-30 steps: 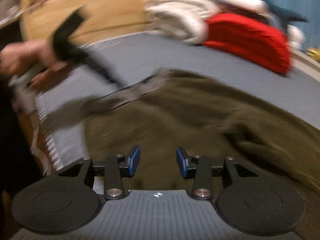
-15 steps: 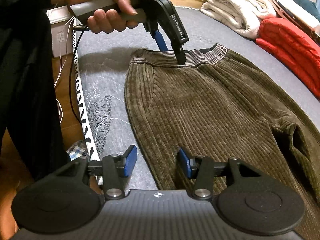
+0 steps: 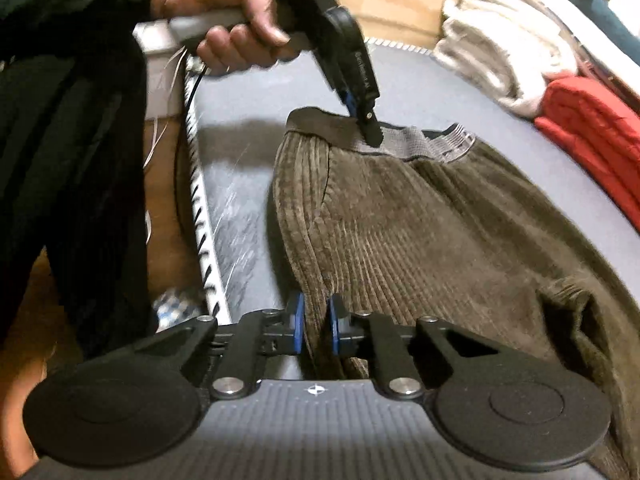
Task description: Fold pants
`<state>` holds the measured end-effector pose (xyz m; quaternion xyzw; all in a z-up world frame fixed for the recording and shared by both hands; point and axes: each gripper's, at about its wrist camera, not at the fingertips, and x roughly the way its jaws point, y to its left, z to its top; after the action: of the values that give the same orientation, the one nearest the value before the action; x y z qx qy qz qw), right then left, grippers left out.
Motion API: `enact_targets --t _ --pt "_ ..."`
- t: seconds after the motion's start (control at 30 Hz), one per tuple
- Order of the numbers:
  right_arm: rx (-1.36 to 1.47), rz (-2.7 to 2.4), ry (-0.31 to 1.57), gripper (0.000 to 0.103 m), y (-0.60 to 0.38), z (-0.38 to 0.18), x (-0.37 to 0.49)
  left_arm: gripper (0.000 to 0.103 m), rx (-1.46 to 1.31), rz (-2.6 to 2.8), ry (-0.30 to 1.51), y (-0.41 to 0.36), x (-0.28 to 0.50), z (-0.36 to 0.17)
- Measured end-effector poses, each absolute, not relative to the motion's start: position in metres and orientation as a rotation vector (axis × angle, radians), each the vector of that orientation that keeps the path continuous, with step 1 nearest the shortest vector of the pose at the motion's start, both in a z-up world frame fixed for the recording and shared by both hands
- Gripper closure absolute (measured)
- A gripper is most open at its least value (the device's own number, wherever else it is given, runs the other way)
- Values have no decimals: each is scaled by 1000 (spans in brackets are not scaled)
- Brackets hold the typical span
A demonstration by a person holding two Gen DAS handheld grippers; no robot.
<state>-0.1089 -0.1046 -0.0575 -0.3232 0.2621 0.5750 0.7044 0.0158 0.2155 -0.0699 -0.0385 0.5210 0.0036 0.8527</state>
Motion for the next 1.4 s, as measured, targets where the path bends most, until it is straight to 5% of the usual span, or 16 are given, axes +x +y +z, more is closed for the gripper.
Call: enact_targets --t 0.1,0.2,0.3,0.47,0.53,0.57,0.77,1.0,1.13,1.4 --pt "-744 1272 634 81 -102 -64 -108 75 1 45 1043 202 21 -64" --pt "-648 1263 651 66 -107 -51 -99 52 112 116 891 197 17 -46" --pt "-497 1217 655 52 -116 -33 -80 52 43 52 800 201 12 -32" --pt "-388 1077 714 51 -126 -29 -49 63 22 -123 776 185 13 -37" --pt "-437 1021 747 50 -123 -40 -44 64 81 -126 901 178 24 -60" --pt "-469 1005 764 50 -120 -46 -43 74 100 -104 992 176 31 -77" --pt "-564 938 816 41 -118 -62 -40 73 87 -101 935 175 29 -71" --pt "-324 854 651 41 -136 -19 -28 73 9 -70 801 180 31 -48" --pt "-201 744 519 41 -155 29 -9 91 29 -106 743 170 35 -41" --pt "-21 556 434 34 -202 85 47 97 12 -59 732 163 55 -39"
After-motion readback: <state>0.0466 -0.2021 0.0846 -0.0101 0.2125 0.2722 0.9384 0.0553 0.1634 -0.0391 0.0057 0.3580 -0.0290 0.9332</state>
